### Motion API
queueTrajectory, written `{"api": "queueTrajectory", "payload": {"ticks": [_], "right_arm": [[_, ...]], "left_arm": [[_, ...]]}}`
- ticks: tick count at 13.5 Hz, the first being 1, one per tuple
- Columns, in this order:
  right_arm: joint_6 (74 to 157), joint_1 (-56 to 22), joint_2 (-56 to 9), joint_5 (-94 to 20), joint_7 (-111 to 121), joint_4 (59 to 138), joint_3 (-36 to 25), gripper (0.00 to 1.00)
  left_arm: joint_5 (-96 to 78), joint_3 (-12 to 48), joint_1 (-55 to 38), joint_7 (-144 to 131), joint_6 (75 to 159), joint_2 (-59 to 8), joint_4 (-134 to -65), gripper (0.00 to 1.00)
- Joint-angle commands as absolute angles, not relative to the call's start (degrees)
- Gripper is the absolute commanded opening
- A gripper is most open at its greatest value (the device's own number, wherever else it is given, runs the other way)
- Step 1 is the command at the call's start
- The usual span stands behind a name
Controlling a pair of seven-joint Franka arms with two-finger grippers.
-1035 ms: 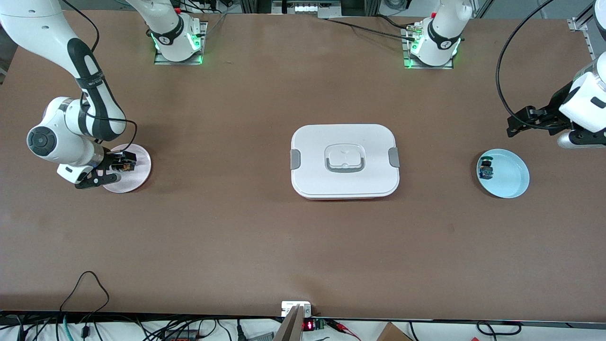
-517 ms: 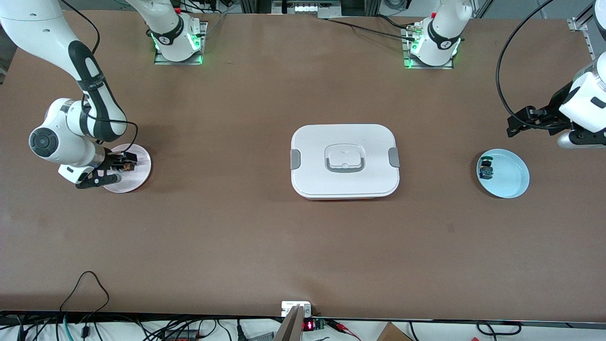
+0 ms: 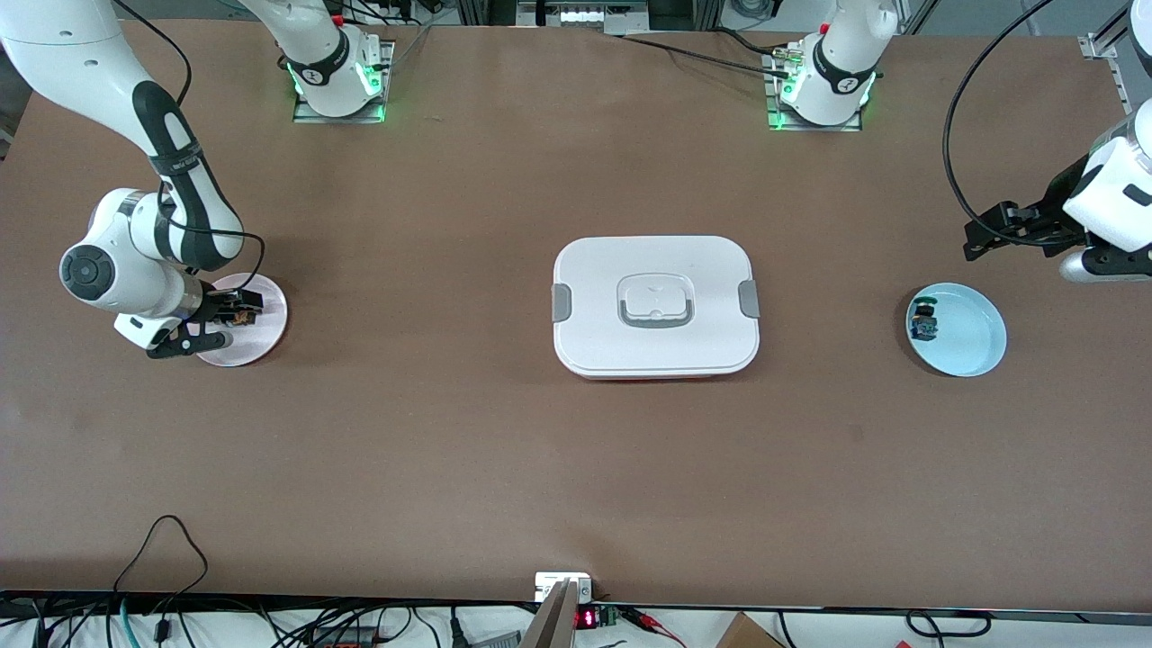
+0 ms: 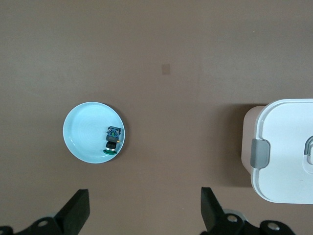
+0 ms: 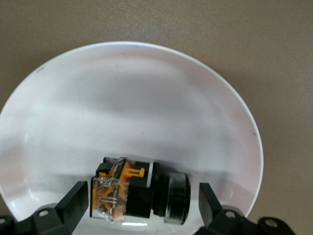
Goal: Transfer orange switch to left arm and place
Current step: 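Lower the right gripper and close it on the orange switch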
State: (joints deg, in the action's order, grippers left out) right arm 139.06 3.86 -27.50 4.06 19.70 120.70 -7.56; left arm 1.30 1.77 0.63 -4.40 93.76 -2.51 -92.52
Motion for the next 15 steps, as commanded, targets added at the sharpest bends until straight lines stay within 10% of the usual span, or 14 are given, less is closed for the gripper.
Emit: {"api": "queueTrajectory", "payload": {"ticks": [1, 5, 15], "right_arm": [[139.92, 4.39, -27.33, 4.22, 18.90, 121.20, -7.12, 0.89], [137.82, 4.39, -26.90, 4.13, 18.55, 121.11, -7.12, 0.23], [123.95, 4.13, -21.19, 3.16, 18.81, 115.06, -3.17, 0.01]], "left_arm": [[2.99, 1.85, 0.35, -5.54, 92.55, -3.08, -90.97, 1.00], [2.99, 1.85, 0.35, -5.54, 92.55, -3.08, -90.97, 1.00], [2.90, 1.85, 0.53, -5.71, 92.55, -3.16, -90.88, 1.00]]}}
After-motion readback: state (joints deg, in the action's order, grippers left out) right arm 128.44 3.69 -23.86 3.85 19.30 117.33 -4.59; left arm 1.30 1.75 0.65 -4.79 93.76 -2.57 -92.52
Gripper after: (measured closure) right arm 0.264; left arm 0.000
